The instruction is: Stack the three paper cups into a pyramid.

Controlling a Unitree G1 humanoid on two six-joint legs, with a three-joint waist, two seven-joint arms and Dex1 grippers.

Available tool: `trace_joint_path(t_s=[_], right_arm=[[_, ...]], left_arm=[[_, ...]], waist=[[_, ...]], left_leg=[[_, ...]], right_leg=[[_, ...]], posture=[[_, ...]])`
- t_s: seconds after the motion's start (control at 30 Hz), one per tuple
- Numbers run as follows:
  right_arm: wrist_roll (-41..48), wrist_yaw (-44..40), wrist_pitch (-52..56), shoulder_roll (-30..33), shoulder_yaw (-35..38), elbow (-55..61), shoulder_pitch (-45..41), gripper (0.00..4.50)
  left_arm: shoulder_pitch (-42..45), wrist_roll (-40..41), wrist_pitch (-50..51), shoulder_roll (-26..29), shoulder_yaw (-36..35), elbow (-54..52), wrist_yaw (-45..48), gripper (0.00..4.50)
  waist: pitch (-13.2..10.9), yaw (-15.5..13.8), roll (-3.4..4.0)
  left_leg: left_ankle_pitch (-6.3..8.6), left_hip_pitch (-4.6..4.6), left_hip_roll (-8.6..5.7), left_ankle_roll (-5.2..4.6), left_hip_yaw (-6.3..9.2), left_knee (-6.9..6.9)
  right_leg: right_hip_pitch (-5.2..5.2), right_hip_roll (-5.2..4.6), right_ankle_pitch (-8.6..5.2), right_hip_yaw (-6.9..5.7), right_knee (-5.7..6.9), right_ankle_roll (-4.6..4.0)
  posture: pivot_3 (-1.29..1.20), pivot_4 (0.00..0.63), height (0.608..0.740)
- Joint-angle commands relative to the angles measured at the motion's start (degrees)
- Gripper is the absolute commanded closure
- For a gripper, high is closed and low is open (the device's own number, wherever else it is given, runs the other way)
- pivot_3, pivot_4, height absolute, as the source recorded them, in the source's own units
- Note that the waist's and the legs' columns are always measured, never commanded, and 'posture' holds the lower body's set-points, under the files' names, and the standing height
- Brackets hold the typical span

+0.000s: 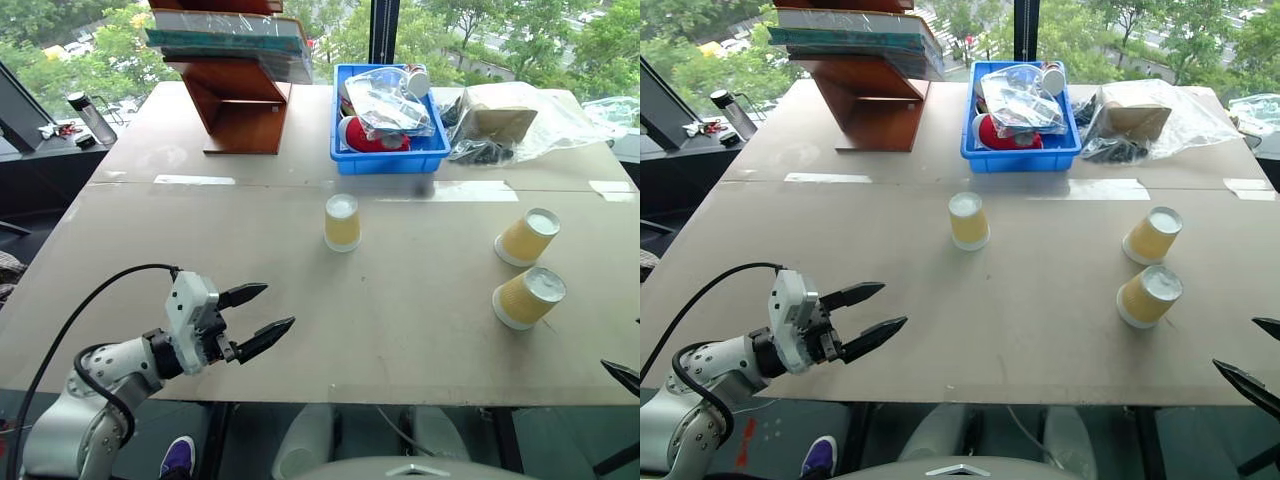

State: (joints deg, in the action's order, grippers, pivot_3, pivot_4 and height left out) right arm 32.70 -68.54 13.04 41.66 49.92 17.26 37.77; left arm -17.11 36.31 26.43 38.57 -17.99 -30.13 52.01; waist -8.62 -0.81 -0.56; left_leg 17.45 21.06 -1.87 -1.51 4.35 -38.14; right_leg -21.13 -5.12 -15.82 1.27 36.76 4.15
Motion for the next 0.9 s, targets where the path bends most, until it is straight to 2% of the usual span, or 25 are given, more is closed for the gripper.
trace_joint_path(t_s=[0.03,0.13,0.23,0.37,0.6,0.73,0.9], right_arm=[[-0.33,-0.02,-1.74,-0.18,0.13,-1.42,-0.22,0.00],[-0.74,0.84,-2.30,-1.28,0.27,-3.88,-0.02,0.00],[0.94,2.19,-0.74,-3.00,0.67,-1.25,1.28,0.00],[-0.08,9.42,1.24,-7.37,-1.19,3.99,2.07,0.00],[0.11,23.58,6.98,-16.00,-11.07,17.35,0.82,0.00],[-1.87,29.14,7.94,-18.53,-17.17,20.97,-0.57,0.00],[-2.49,34.45,8.53,-19.73,-21.13,21.79,-4.93,0.00]], left_arm=[[1.18,4.03,2.65,0.68,-1.25,-3.43,-1.64,0.02],[3.68,6.54,5.06,0.35,0.36,-5.97,-3.61,0.02],[4.72,6.75,5.62,0.54,1.53,-6.07,-3.72,0.02],[7.50,5.31,3.81,0.39,5.67,-4.85,-1.19,0.02],[14.25,3.06,-1.25,0.82,12.04,-1.90,6.09,0.02],[15.99,2.42,-2.89,1.46,12.78,-0.48,8.56,0.02],[15.82,1.22,-4.00,2.30,13.63,-0.22,9.80,0.02]], waist=[[0.00,0.00,0.00],[-0.01,-0.29,-0.03],[0.01,-0.04,0.04],[0.01,0.05,0.08],[0.01,0.03,0.12],[0.01,0.12,0.14],[0.00,0.14,0.15]], left_leg=[[0.00,0.00,0.00,0.00,0.00,0.00],[0.00,0.03,0.00,0.00,0.06,-0.01],[0.00,0.05,-0.02,0.01,0.06,-0.01],[-0.01,0.03,0.00,0.02,0.06,0.08],[-0.02,0.03,-0.01,0.05,0.04,0.08],[-0.13,0.06,-0.04,0.24,0.02,0.09],[-0.14,0.08,-0.07,0.27,-0.02,0.09]], right_leg=[[0.00,0.00,0.00,0.00,0.00,0.00],[0.01,0.00,0.00,-0.05,0.00,0.00],[-0.01,-0.02,0.00,-0.02,0.00,0.00],[-0.03,0.03,0.00,-0.01,0.00,-0.01],[-0.06,0.14,0.00,-0.03,0.01,-0.01],[-0.12,0.15,0.00,-0.09,0.00,0.00],[-0.22,0.17,0.01,-0.13,0.01,0.01]], posture=[[0.00,0.150,0.740],[0.00,0.150,0.740],[0.00,0.150,0.740],[0.00,0.150,0.740],[0.00,0.150,0.740],[0.00,0.150,0.740],[0.00,0.150,0.740]])
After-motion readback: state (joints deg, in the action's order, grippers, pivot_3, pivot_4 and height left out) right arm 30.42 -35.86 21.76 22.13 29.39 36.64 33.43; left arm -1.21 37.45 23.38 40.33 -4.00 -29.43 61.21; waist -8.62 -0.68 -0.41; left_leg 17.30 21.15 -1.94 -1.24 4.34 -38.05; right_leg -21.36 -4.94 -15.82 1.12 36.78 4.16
